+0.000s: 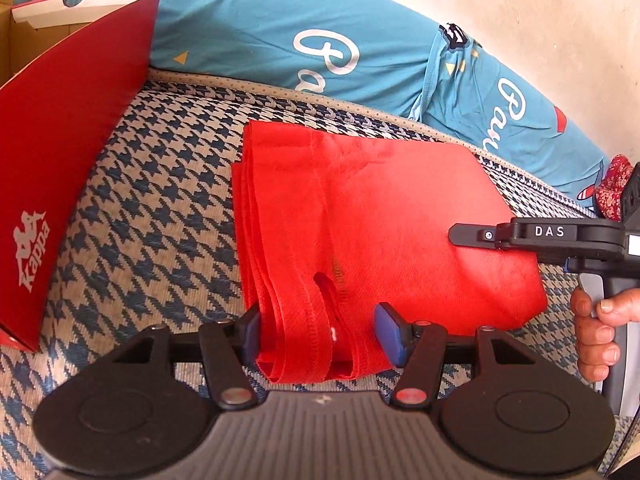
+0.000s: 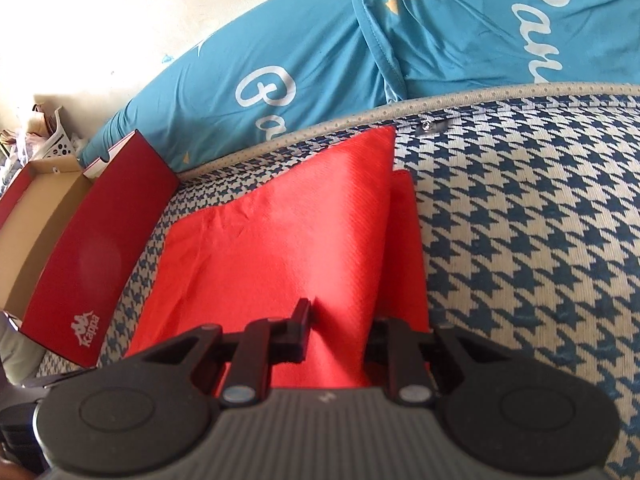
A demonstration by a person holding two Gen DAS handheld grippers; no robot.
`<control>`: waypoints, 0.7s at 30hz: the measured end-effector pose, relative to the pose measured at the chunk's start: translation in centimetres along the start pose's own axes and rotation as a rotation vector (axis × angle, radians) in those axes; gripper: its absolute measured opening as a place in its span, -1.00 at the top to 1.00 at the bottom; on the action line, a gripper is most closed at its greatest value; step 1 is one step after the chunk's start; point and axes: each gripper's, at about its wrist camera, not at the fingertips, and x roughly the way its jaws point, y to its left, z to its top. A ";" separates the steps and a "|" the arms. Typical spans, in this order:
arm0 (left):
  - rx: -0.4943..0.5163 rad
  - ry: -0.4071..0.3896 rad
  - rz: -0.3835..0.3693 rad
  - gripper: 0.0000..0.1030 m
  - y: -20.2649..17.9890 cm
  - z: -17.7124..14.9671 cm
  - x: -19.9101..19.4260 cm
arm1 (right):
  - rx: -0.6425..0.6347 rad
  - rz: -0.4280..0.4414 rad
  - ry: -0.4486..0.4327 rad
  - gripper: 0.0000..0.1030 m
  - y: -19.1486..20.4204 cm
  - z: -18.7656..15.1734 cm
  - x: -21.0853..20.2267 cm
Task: Fold shopping bag
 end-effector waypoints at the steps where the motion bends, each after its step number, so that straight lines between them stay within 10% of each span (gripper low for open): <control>1: 0.003 -0.003 0.004 -0.14 -0.1 -0.1 0.1 | -0.005 -0.002 -0.003 0.67 0.0 0.0 0.0; 4: 0.018 -0.014 0.020 -0.17 -0.5 -0.3 0.3 | -0.023 -0.010 -0.016 0.37 0.2 0.0 -0.2; 8: 0.019 -0.021 0.029 -0.17 -0.6 -0.5 0.2 | -0.079 -0.038 -0.057 -0.76 1.2 0.1 -1.5; 21: 0.031 -0.030 0.089 -0.31 -0.6 -0.4 0.0 | -0.121 -0.053 -0.077 -0.65 -0.4 -1.4 -7.5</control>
